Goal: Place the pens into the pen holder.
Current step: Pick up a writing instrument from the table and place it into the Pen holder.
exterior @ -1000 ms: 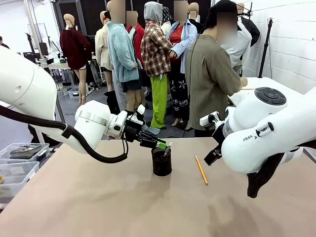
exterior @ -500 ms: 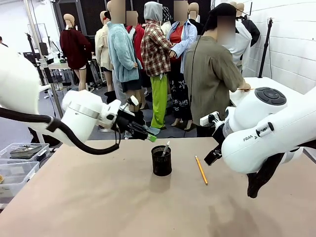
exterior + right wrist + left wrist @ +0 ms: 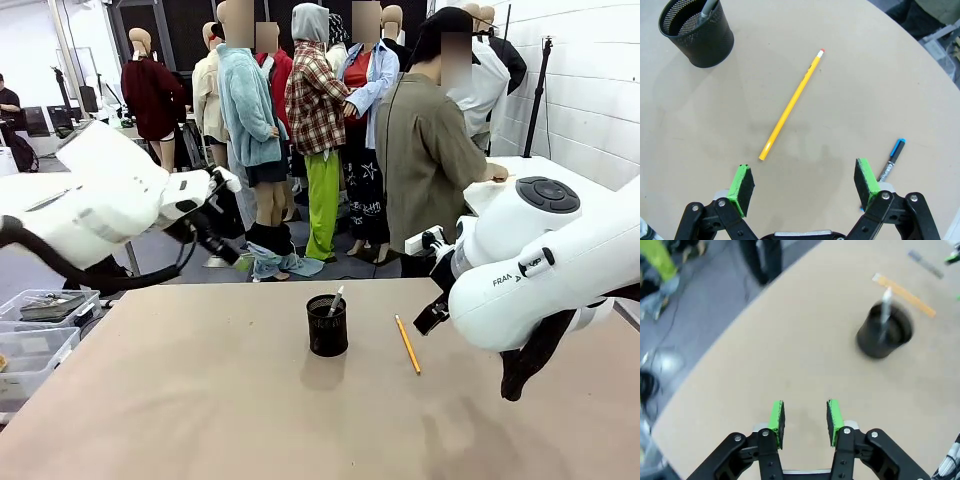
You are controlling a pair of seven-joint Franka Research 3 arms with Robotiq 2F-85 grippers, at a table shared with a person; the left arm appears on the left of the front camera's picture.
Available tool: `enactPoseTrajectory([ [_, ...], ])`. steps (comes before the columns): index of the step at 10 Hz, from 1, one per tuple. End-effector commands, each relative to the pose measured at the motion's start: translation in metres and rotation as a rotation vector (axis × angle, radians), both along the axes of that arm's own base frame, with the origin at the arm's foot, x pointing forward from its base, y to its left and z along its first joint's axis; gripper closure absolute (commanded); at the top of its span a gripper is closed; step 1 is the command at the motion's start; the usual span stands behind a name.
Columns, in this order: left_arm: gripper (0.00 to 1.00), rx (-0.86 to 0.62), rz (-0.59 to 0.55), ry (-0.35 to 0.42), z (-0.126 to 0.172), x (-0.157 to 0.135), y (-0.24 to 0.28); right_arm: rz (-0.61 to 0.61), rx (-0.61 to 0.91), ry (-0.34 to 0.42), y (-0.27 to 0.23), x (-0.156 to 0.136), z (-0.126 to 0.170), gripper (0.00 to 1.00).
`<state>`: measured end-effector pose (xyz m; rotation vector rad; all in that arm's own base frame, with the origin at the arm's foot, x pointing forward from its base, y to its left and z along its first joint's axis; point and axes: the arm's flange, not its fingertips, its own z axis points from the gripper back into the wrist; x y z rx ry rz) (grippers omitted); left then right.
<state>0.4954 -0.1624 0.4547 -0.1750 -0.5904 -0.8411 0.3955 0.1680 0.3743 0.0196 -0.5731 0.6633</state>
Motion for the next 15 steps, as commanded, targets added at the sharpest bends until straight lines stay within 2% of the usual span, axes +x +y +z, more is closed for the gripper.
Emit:
enactPoseTrajectory([
  [1, 0.54, 0.132, 0.129, 0.215, 0.042, -0.004, -0.006, 0.000, 0.000, 0.001, 0.000, 0.000, 0.000, 0.00],
  [3, 0.54, 0.130, 0.207, 0.231, 0.046, -0.013, 0.013, 0.000, 0.000, 0.001, 0.000, 0.000, 0.000, 0.00],
  [6, 0.54, 0.150, 0.294, 0.344, 0.034, -0.024, 0.037, 0.000, 0.000, 0.001, 0.000, 0.000, 0.000, 0.00],
  [7, 0.54, 0.110, 0.274, 0.374, 0.024, -0.025, 0.036, 0.000, 0.000, 0.001, 0.000, 0.000, 0.000, 0.00],
  [8, 0.54, 0.168, 0.270, 0.314, 0.039, -0.024, 0.031, 0.000, 0.000, 0.001, 0.000, 0.000, 0.000, 0.00],
  [13, 0.54, 0.168, 0.270, 0.314, 0.039, -0.024, 0.031, 0.000, 0.000, 0.000, 0.000, 0.000, 0.000, 0.00],
  [15, 0.54, 0.168, 0.270, 0.314, 0.039, -0.024, 0.031, -0.197, -0.073, 0.071, -0.019, 0.019, 0.013, 0.00],
])
